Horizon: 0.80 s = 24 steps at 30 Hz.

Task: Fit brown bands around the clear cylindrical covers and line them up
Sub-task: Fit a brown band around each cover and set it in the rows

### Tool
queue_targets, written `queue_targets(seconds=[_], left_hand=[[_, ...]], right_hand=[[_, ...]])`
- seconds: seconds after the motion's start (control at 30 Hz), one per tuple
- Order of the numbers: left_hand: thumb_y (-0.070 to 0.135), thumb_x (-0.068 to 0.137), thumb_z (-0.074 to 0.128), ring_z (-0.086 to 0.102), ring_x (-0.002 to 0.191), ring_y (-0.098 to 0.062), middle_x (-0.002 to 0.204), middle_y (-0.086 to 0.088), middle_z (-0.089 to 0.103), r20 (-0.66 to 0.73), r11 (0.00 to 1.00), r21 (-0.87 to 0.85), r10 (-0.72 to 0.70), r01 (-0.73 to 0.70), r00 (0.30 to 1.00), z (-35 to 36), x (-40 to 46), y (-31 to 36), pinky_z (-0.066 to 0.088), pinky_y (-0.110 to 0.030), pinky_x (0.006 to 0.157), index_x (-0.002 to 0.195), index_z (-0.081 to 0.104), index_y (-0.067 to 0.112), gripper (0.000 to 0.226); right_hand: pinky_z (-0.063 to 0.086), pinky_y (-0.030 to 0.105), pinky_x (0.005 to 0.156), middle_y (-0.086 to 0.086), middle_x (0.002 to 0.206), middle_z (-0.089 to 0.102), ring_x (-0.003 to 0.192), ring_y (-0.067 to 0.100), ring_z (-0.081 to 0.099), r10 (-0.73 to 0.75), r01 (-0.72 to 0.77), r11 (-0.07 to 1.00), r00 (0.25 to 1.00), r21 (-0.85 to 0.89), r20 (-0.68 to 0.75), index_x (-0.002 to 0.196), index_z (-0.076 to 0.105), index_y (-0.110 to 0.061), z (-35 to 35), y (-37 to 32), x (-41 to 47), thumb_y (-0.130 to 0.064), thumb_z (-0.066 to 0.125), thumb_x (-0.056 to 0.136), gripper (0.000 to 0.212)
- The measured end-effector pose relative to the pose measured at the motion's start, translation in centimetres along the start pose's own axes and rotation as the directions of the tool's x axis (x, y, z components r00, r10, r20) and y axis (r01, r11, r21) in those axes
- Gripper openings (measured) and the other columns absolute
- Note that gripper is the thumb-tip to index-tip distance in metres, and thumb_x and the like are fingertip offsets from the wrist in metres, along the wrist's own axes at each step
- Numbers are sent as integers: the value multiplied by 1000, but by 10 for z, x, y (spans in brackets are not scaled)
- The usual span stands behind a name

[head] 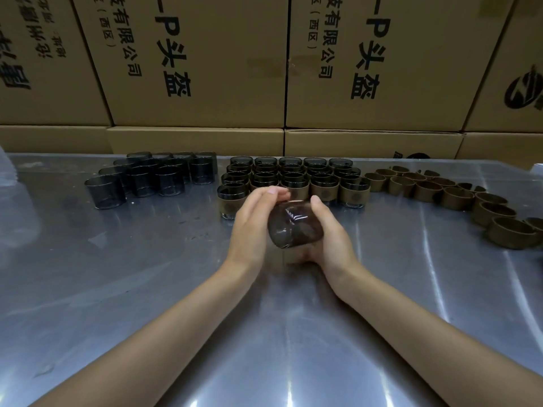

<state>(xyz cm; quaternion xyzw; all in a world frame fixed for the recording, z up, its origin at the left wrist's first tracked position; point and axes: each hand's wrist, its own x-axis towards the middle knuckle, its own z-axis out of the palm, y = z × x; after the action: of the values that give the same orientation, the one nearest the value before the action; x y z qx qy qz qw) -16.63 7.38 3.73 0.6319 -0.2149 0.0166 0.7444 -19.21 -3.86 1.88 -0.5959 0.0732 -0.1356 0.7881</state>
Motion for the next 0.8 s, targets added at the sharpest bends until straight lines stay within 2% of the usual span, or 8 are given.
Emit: queue_targets(seconds=[0.07, 0.13, 0.23, 0.37, 0.5, 0.6, 0.67, 0.8], left_hand=[[44, 97, 44, 63, 107, -14, 111, 3, 69, -7, 979, 11, -203, 203, 979, -10, 5, -8, 47, -27, 85, 110, 66, 22, 33], [65, 83, 47, 64, 106, -14, 113, 3, 69, 45, 933, 55, -359, 357, 932, -20, 11, -12, 48, -27, 85, 120, 62, 24, 58], [84, 48, 51, 71, 88, -12, 106, 1, 71, 154, 891, 172, -446, 420, 882, -24, 18, -9, 53, -23, 71, 121, 60, 28, 92], [85, 41, 56, 72, 70, -10, 102, -1, 72, 206, 868, 273, -474, 415, 856, -26, 20, -10, 54, -18, 59, 106, 66, 30, 85], [67, 55, 77, 71, 75, -8, 106, 1, 72, 236, 926, 198, -364, 322, 901, -33, 18, -18, 54, -19, 65, 110, 68, 33, 65], [26, 70, 82, 68, 104, -15, 117, -1, 70, 317, 966, 19, -250, 258, 915, -41, 17, -23, 57, -32, 83, 125, 60, 29, 59], [7, 72, 75, 65, 113, -22, 125, -5, 66, 368, 969, -83, -189, 234, 910, -44, 17, -24, 55, -40, 91, 132, 56, 24, 65], [0, 65, 77, 67, 108, -19, 120, 5, 68, 384, 982, -67, -136, 175, 913, -44, 18, -26, 55, -28, 83, 130, 55, 29, 75]], right_hand=[[53, 46, 80, 13, 115, 69, 105, 29, 66, -28, 28, 1000, 1000, -3, -9, 116, 65, -16, -7, -4, 2, -42, 46, 98, 37], [53, 39, 82, 7, 128, 63, 115, 23, 62, -27, 28, 999, 999, -25, 22, 125, 59, -24, -14, -8, 4, -37, 48, 98, 32], [53, 34, 88, 0, 135, 56, 118, 19, 60, -9, 9, 1000, 996, -9, 86, 127, 57, -28, -22, -11, 7, -22, 55, 96, 32], [54, 25, 77, -5, 130, 58, 111, 11, 64, 26, -21, 1000, 977, -23, 213, 127, 57, -29, -28, -13, 10, -15, 55, 94, 36], [50, 28, 82, -8, 127, 62, 111, 9, 63, 75, -69, 997, 954, -30, 290, 132, 54, -33, -31, -16, 11, -26, 58, 83, 50], [51, 33, 82, -5, 129, 63, 110, 15, 65, 134, -106, 987, 955, -117, 266, 130, 57, -28, -28, -18, 12, -56, 55, 75, 61], [55, 28, 68, -5, 121, 67, 93, 15, 71, 177, -130, 969, 959, -210, 222, 123, 62, -28, -24, -19, 13, -71, 51, 66, 72], [52, 24, 53, 3, 114, 66, 60, 12, 65, 180, -117, 951, 962, -286, 205, 114, 63, -24, -22, -16, 16, -72, 59, 62, 71]])
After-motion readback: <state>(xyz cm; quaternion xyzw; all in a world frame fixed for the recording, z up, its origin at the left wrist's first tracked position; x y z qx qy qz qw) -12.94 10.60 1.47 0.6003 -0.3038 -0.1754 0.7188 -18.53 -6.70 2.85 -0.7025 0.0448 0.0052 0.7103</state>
